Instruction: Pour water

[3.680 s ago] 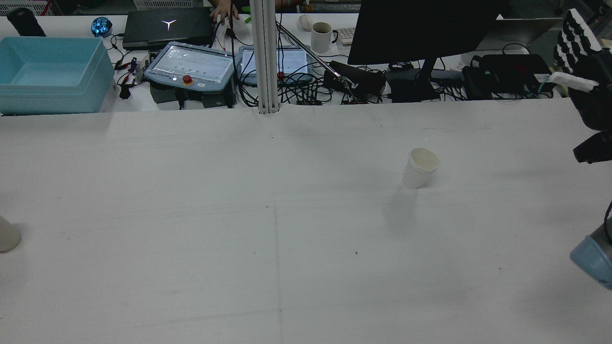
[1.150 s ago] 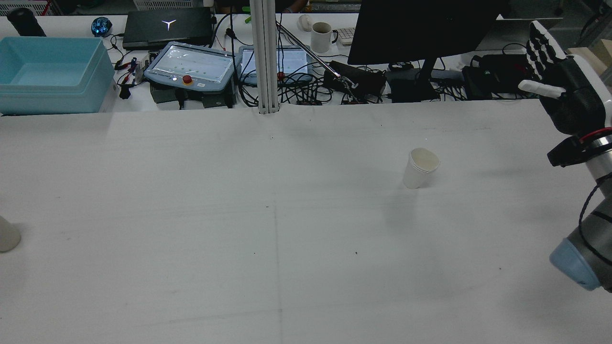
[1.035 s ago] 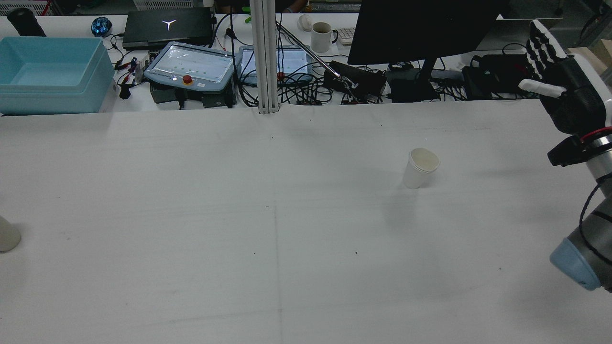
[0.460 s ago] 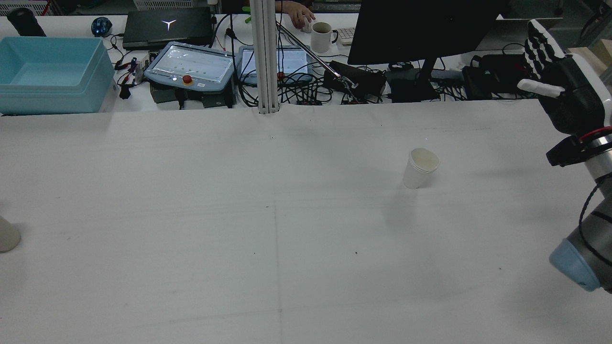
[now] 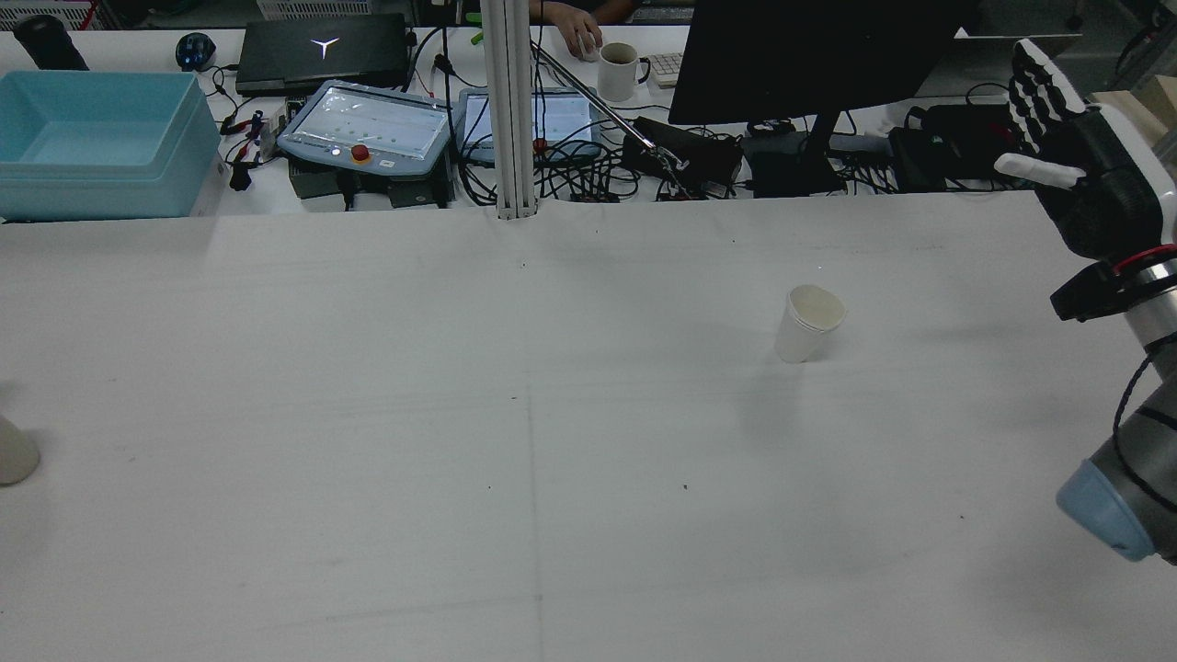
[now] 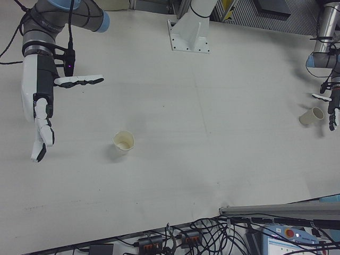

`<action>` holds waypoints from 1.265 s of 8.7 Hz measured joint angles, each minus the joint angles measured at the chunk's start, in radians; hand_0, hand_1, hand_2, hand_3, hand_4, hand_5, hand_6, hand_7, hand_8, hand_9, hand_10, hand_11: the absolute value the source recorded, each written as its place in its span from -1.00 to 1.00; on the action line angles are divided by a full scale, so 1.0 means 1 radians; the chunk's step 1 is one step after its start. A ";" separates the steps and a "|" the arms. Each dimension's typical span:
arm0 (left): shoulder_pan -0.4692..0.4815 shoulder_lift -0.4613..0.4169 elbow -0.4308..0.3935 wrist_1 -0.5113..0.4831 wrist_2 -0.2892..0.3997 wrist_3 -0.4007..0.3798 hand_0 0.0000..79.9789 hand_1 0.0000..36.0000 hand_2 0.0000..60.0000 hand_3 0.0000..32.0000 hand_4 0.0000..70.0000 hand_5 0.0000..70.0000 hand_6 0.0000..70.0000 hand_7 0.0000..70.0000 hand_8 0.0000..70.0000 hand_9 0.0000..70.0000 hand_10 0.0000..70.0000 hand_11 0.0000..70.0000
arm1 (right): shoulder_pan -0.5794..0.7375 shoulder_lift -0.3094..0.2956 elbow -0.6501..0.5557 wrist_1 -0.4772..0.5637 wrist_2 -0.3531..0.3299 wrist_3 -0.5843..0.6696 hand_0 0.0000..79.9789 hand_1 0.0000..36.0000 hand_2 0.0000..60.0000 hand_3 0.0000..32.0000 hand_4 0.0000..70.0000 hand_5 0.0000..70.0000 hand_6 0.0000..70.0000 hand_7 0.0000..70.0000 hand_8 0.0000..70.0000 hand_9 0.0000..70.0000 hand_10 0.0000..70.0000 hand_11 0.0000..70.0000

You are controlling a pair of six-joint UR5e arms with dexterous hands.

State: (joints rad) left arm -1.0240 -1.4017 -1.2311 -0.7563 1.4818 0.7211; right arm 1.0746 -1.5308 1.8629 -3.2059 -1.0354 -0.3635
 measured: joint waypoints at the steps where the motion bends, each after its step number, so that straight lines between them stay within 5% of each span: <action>1: 0.002 -0.013 0.011 0.001 -0.001 0.001 0.15 -0.30 -0.93 -0.70 -1.00 -0.92 -1.00 -0.98 -1.00 -1.00 -1.00 -1.00 | 0.000 0.000 0.000 0.000 0.000 0.000 0.16 -0.27 -0.82 -0.65 -1.00 -0.70 -1.00 -0.92 -1.00 -1.00 -1.00 -1.00; 11: 0.067 -0.054 0.044 0.013 -0.039 0.006 0.18 -0.14 -0.85 -0.62 -1.00 -0.85 -1.00 -0.96 -1.00 -1.00 -1.00 -0.99 | -0.002 0.014 -0.006 -0.001 0.000 -0.003 0.16 -0.28 -0.82 -0.64 -1.00 -0.70 -1.00 -0.91 -1.00 -1.00 -1.00 -1.00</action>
State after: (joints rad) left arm -0.9568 -1.4552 -1.1873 -0.7432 1.4429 0.7266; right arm 1.0726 -1.5167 1.8573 -3.2073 -1.0355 -0.3666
